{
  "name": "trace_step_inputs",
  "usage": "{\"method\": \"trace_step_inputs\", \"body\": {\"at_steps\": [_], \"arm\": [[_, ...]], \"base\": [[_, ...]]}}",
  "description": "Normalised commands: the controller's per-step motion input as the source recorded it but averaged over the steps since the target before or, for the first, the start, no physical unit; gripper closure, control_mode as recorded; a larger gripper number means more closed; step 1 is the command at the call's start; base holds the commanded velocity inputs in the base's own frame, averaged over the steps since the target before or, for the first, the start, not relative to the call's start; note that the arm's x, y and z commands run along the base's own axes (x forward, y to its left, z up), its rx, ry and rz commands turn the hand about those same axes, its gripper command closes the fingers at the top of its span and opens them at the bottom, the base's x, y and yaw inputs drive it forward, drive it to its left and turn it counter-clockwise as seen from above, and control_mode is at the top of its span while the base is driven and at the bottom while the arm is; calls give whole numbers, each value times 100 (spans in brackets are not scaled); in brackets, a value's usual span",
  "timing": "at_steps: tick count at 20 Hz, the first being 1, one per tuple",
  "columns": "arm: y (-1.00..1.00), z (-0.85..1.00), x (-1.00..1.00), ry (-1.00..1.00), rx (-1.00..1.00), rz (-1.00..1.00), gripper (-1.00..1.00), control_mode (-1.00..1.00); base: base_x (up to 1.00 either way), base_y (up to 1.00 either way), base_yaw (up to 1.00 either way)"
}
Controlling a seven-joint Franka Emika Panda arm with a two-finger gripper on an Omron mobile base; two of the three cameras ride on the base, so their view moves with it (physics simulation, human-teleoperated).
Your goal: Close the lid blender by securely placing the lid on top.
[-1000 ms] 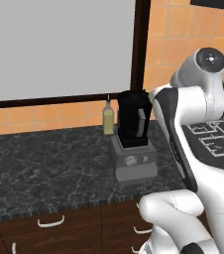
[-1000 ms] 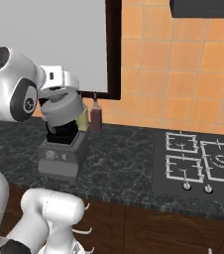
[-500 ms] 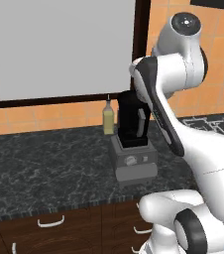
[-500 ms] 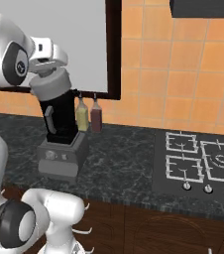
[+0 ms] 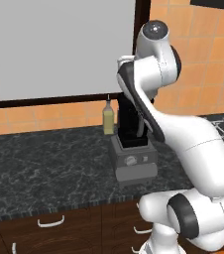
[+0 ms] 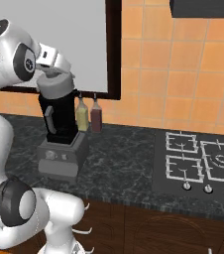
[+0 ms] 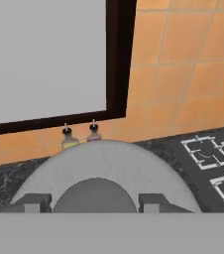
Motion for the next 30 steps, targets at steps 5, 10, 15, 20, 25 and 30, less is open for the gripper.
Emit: {"method": "trace_step_inputs", "body": {"at_steps": [5,10,15,20,25,30], "arm": [[5,-2,50,-2,19,-26,100,-100],[3,-12,35,0,21,-18,100,-100],[10,-28,18,0,11,-12,100,-100],[11,-59,0,-1,5,-1,100,-100],[0,-26,0,-4,-1,0,100,-100],[0,2,0,12,-11,0,100,-100]], "base": [[0,0,0],[0,0,0],[0,0,0],[0,0,0],[0,0,0],[0,0,0]]}}
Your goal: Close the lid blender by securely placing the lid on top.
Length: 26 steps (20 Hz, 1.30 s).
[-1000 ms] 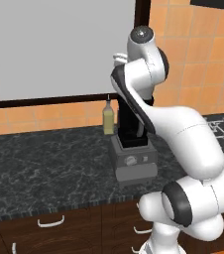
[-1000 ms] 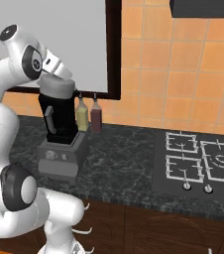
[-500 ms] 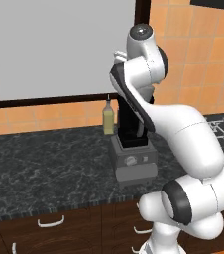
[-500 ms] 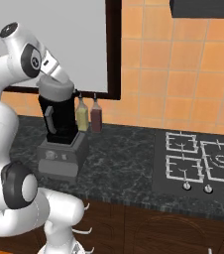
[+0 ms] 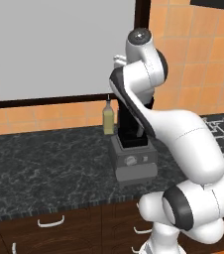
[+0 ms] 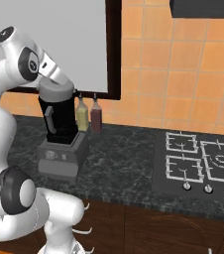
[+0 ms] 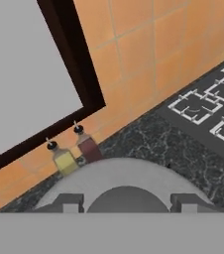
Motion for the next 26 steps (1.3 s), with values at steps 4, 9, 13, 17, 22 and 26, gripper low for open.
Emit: {"method": "trace_step_inputs", "body": {"at_steps": [4,9,13,17,22,26], "arm": [[0,-26,-2,18,-17,0,100,-100],[0,-62,-13,11,-15,-6,100,-100],[0,-27,-1,11,0,-2,-100,-100],[0,25,0,0,0,-1,-100,-100],[0,28,-15,-9,-4,0,-100,-100],[13,24,-61,-16,-7,0,-100,-100]], "base": [[0,0,0],[0,0,0],[0,0,0],[0,0,0],[0,0,0],[0,0,0]]}}
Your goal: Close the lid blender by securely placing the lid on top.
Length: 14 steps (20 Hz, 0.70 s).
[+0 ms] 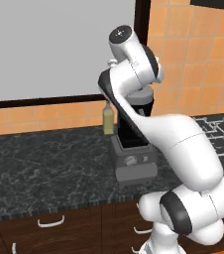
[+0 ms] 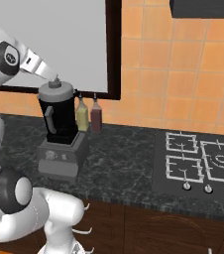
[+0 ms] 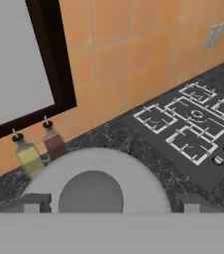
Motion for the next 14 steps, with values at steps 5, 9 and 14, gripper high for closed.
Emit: {"method": "trace_step_inputs", "body": {"at_steps": [5,9,14], "arm": [[61,-24,-100,1,-5,0,-100,-100],[66,-45,-100,0,-13,0,-100,-100],[36,-89,-100,1,-16,2,-100,-100]], "base": [[0,0,0],[0,0,0],[0,0,0]]}}
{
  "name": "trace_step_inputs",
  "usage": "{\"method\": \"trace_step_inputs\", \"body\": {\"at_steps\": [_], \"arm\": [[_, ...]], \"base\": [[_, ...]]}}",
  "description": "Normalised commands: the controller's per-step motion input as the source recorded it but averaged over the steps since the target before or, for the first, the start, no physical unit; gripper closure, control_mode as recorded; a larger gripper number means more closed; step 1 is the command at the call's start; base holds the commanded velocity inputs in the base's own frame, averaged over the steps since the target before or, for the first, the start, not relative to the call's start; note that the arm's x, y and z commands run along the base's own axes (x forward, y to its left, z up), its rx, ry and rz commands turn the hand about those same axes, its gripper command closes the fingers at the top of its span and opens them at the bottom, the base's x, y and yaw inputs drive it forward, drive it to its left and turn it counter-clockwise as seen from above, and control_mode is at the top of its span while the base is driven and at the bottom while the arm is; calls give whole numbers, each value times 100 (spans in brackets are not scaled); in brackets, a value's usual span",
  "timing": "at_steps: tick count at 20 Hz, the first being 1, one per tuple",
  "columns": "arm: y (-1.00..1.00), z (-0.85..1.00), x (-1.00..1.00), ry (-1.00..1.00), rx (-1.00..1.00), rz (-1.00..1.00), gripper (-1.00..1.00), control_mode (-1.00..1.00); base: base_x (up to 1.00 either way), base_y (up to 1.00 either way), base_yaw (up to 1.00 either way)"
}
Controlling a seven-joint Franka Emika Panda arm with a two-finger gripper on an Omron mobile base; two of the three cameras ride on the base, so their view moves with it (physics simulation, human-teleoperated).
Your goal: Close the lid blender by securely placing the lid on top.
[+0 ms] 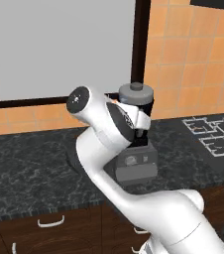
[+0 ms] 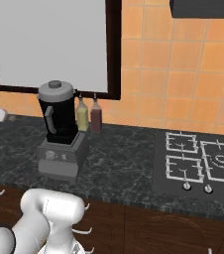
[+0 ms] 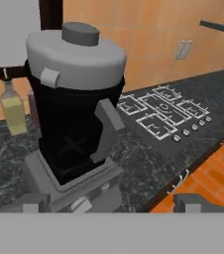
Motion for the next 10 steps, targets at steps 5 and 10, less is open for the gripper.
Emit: {"method": "trace_step_inputs", "body": {"at_steps": [5,10], "arm": [[3,-73,-53,3,-2,1,-100,-100],[0,0,0,0,0,0,-100,-100]], "base": [[0,0,0],[0,0,0]]}}
